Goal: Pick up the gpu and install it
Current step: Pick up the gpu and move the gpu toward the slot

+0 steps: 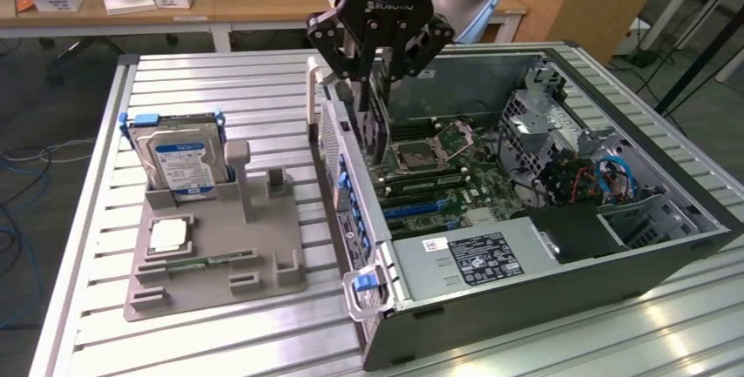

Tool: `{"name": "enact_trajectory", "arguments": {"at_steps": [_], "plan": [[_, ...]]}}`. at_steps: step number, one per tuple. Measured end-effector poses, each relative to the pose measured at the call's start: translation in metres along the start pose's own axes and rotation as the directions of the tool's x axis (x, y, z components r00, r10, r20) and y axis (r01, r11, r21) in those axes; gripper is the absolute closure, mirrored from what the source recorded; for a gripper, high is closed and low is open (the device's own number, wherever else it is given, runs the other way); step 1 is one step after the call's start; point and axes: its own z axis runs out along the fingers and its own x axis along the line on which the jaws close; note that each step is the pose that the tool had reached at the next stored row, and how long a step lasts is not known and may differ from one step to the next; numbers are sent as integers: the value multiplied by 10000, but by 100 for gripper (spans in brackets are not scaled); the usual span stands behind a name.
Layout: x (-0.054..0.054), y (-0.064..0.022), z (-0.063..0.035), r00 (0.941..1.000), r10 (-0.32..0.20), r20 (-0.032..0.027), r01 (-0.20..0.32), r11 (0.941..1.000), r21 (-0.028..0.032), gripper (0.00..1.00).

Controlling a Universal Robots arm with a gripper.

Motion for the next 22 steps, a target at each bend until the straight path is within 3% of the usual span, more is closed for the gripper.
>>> {"name": "enact_trajectory", "arguments": {"at_steps": [22], "plan": [[-270, 14, 1, 10000, -1, 0, 1, 10000, 0, 74]]}}
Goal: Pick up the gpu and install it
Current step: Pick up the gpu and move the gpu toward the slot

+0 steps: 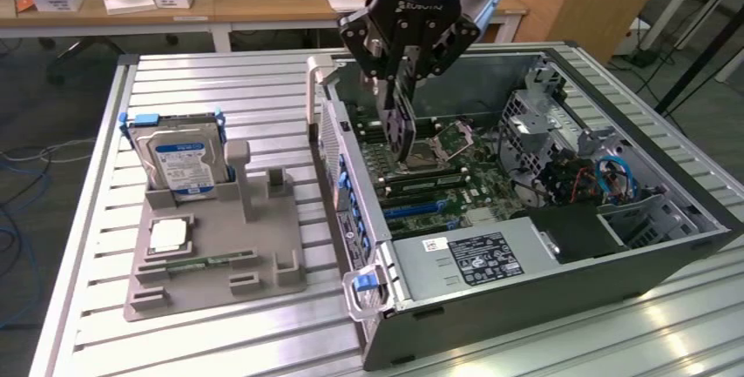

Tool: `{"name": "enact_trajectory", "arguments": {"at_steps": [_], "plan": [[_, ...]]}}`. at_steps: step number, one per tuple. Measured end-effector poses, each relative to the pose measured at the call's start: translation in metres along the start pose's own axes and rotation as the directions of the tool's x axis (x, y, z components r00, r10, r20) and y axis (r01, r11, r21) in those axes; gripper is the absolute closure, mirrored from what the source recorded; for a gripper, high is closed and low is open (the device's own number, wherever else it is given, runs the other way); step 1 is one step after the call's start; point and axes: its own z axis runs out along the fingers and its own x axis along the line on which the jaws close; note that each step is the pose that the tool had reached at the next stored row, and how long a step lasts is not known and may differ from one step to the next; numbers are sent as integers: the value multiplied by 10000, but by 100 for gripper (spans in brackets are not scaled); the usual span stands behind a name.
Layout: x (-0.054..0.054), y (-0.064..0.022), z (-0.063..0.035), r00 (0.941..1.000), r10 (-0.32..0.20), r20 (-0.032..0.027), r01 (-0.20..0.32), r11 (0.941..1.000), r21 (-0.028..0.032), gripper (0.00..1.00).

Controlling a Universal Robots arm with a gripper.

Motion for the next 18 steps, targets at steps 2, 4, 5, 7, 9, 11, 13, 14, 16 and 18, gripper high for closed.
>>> {"name": "enact_trajectory", "arguments": {"at_steps": [2, 4, 5, 7, 9, 11, 13, 14, 16, 18], "plan": [[-29, 2, 0, 10000, 1, 0, -1, 10000, 0, 74], [-57, 3, 0, 10000, 2, 0, -2, 10000, 0, 74], [-73, 4, 0, 10000, 1, 0, -1, 10000, 0, 74], [-100, 6, 0, 10000, 1, -1, -1, 10000, 0, 74], [-128, 7, 0, 10000, 1, 0, -1, 10000, 0, 74], [-156, 9, 0, 10000, 0, -1, 0, 10000, 1, 74], [-183, 10, 1, 10000, 1, 0, -1, 10000, 0, 74], [-196, 11, 1, 10000, 0, 0, 0, 10000, 0, 74], [-223, 12, 1, 10000, 2, 0, -2, 10000, 0, 74], [-252, 14, 1, 10000, 1, 0, -1, 10000, 0, 74]]}}
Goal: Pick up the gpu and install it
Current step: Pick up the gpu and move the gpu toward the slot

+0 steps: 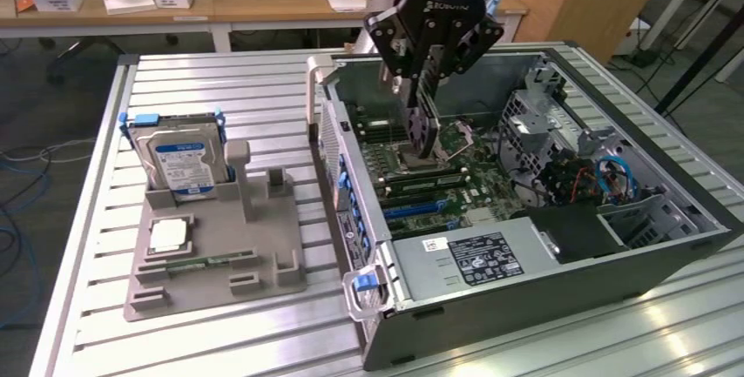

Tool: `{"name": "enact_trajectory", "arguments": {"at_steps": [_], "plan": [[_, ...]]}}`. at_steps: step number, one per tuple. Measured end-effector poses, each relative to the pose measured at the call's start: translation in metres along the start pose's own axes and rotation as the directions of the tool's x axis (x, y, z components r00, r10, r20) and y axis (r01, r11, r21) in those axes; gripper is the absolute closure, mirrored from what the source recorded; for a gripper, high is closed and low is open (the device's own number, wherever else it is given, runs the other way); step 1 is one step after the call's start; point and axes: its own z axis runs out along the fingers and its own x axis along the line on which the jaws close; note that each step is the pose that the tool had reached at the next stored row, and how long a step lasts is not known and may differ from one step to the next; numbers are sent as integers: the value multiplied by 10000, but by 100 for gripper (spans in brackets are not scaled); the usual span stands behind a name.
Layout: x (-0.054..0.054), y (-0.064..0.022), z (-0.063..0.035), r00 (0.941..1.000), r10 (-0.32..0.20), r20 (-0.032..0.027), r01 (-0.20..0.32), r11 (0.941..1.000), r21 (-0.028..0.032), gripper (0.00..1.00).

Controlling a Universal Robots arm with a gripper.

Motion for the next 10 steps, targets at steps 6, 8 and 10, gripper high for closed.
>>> {"name": "enact_trajectory", "arguments": {"at_steps": [6, 8, 10], "plan": [[-85, 5, 0, 10000, -1, 0, 1, 10000, 0, 74], [-113, 6, 1, 10000, -1, 0, 1, 10000, -1, 74], [-141, 8, 1, 10000, 1, 0, -1, 10000, 0, 74]]}}
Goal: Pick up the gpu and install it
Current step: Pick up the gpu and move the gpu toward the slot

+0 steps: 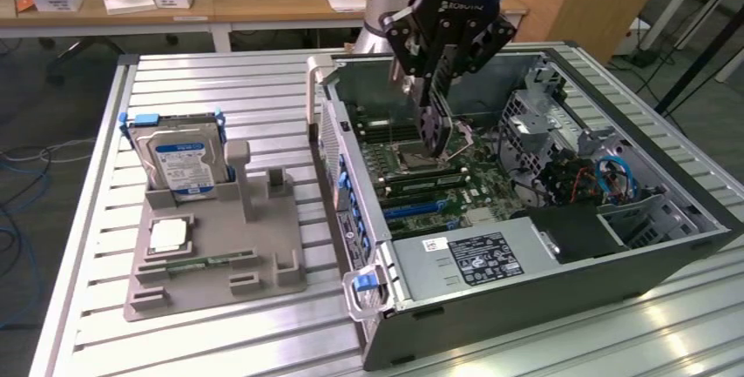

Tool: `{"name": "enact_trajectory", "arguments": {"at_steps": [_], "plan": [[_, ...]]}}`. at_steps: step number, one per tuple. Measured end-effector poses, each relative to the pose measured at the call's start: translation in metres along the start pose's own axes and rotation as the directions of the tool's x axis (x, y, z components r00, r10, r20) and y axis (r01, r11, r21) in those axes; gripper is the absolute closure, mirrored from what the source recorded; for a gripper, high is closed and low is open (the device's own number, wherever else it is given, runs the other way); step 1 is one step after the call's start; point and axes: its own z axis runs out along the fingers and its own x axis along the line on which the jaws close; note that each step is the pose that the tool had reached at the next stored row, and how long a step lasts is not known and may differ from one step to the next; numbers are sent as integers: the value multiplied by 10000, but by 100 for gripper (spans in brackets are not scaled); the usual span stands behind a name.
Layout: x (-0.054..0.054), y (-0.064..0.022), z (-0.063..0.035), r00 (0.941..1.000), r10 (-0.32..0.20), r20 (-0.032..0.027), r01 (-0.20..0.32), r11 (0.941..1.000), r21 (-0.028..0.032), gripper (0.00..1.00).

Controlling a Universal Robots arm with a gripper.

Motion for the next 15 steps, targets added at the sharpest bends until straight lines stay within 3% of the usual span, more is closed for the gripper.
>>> {"name": "enact_trajectory", "arguments": {"at_steps": [15], "plan": [[-234, 13, 1, 10000, 0, 0, 0, 10000, 0, 74]]}}
